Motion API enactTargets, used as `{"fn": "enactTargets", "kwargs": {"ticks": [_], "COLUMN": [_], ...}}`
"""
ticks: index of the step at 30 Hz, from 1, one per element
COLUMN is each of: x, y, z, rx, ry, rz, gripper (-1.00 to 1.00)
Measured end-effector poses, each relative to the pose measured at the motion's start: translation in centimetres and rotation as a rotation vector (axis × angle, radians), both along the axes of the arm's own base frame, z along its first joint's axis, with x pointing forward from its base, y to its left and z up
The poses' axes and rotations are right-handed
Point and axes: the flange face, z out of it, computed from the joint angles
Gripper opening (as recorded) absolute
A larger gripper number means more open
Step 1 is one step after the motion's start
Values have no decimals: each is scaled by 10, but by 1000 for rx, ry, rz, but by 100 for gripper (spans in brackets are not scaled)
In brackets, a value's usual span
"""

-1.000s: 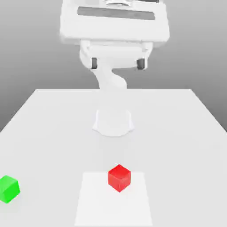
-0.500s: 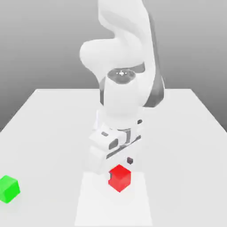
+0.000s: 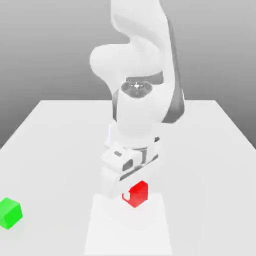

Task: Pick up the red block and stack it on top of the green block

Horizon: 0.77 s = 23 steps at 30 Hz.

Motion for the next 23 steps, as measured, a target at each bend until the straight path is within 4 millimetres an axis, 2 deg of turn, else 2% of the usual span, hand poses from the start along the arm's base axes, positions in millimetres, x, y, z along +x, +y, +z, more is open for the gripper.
{"fn": "enactTargets", "kwargs": {"ticks": [1,7,11,14,15,16,19,20,23], "x": [5,42,47,39,35,33,31,30,30], "y": [-10,-141,-233,-302,-319,-328,-336,-337,-337], "z": [5,21,31,40,39,32,-5,-15,-15], "rx": [0,0,2,2,2,2,1,1,1], "ry": [1,8,8,4,2,1,0,0,0], "rz": [-16,-193,-277,-331,-346,-353,-359,-360,-360], "gripper": [-100,-100,-100,-100,-100,-100,-100,100,100]}}
